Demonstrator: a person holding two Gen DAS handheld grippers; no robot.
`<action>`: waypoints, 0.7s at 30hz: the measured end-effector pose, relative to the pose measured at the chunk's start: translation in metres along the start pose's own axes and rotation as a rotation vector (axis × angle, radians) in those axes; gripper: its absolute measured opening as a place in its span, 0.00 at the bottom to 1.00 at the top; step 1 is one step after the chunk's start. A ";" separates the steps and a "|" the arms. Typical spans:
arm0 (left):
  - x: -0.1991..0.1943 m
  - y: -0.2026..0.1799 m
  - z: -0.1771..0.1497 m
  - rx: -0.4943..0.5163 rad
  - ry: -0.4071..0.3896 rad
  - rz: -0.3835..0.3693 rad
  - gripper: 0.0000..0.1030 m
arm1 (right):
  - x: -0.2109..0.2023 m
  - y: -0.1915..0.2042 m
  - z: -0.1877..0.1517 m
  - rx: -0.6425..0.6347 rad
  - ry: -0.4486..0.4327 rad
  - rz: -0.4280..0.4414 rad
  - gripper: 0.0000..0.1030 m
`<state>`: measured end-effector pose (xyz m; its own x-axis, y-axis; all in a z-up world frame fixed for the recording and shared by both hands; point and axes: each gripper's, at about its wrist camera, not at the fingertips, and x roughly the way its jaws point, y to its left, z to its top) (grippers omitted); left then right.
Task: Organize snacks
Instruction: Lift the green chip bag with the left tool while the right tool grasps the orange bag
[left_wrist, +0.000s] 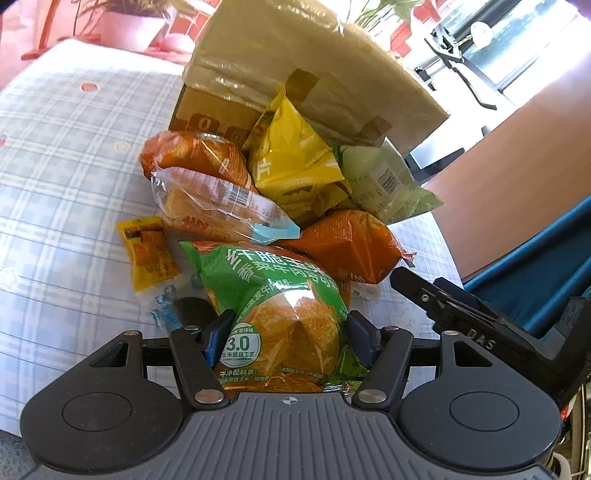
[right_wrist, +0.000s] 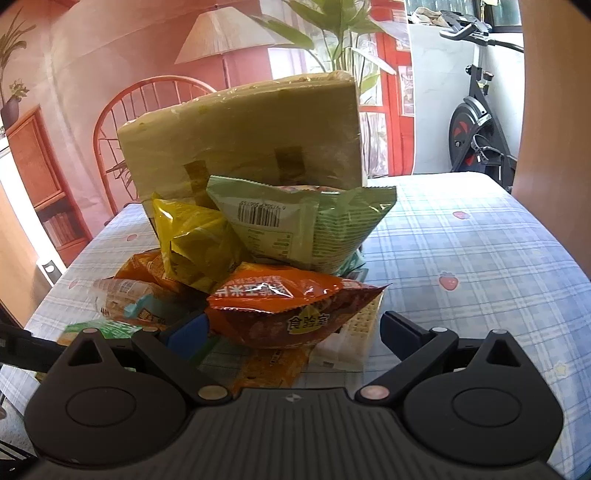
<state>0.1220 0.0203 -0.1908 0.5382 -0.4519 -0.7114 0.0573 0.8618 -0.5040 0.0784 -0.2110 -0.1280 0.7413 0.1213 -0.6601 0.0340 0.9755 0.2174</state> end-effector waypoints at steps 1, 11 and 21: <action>-0.003 0.000 0.000 0.004 -0.004 -0.003 0.65 | 0.001 0.000 0.000 0.000 0.001 0.002 0.98; -0.030 -0.010 0.005 0.064 -0.099 -0.036 0.65 | 0.002 0.002 0.003 -0.003 0.002 0.014 0.98; -0.044 -0.014 0.014 0.054 -0.173 -0.064 0.65 | 0.011 0.002 0.003 0.009 0.013 0.019 0.98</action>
<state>0.1096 0.0314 -0.1454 0.6686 -0.4634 -0.5816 0.1385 0.8460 -0.5149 0.0881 -0.2084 -0.1328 0.7331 0.1426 -0.6650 0.0258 0.9712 0.2367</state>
